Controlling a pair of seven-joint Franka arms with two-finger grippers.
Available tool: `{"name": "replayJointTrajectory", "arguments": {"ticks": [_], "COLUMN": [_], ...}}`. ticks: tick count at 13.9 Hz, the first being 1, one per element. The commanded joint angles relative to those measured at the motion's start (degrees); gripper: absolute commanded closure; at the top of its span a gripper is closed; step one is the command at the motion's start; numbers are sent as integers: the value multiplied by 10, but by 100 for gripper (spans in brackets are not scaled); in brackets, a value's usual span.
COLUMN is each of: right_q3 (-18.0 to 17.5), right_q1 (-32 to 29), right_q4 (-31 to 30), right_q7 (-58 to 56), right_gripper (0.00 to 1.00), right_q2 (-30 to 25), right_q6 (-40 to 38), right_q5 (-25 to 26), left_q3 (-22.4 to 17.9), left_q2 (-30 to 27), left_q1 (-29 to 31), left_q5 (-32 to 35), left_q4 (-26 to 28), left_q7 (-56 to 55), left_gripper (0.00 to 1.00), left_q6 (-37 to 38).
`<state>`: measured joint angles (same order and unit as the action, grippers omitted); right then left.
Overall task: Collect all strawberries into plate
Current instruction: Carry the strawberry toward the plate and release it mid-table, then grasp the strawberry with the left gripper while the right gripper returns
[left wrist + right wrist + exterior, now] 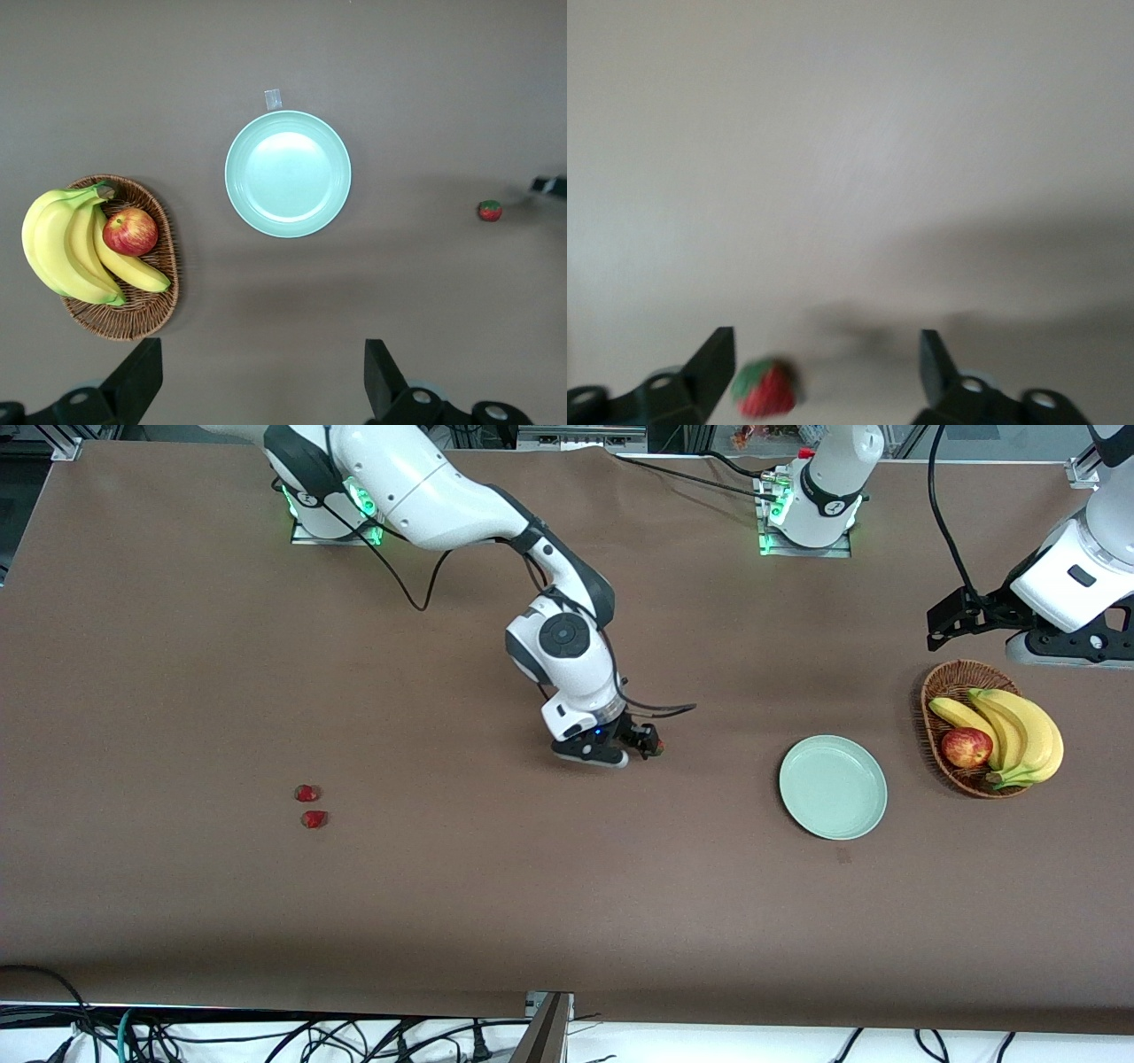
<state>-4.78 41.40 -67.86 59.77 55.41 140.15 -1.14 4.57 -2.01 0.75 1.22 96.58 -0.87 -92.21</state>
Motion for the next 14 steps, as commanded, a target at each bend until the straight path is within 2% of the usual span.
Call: {"name": "replayJointTrajectory", "arguments": {"ticks": [1, 3, 5, 7, 9, 11, 14], "right_q3": [-11, -3, 4, 48, 96, 131, 139], "right_q1": [-75, -126, -176, -198, -200, -204, -249], "right_q4": [-11, -11, -11, -22, -38, -47, -68], "right_q7": [-123, -210, -277, -368, -486, -564, -660], "right_gripper": [0, 0, 0, 0, 0, 0, 0], "right_q2": [-56, -75, -80, -85, -87, -87, -87], "right_q6": [-127, -221, -280, -331, -338, -334, -299], "right_q5": [0, 3, 8, 9, 7, 5, 0], "left_q3": [0, -1, -1, 15, 60, 84, 113], "left_q2": [-4, -2, 8, 25, 80, 112, 192], "left_q1": [-1, 2, -2, -7, -14, -19, -43], "left_q5": [-5, -16, -39, -46, -57, -56, -49], "left_q4": [-8, -8, -7, 6, -2, 5, 5], "left_q7": [0, 1, -4, -4, -48, -115, -219], "left_gripper": [0, 0, 0, 0, 0, 0, 0], "left_q6": [1, 0, 23, 59, 35, -12, -108]}}
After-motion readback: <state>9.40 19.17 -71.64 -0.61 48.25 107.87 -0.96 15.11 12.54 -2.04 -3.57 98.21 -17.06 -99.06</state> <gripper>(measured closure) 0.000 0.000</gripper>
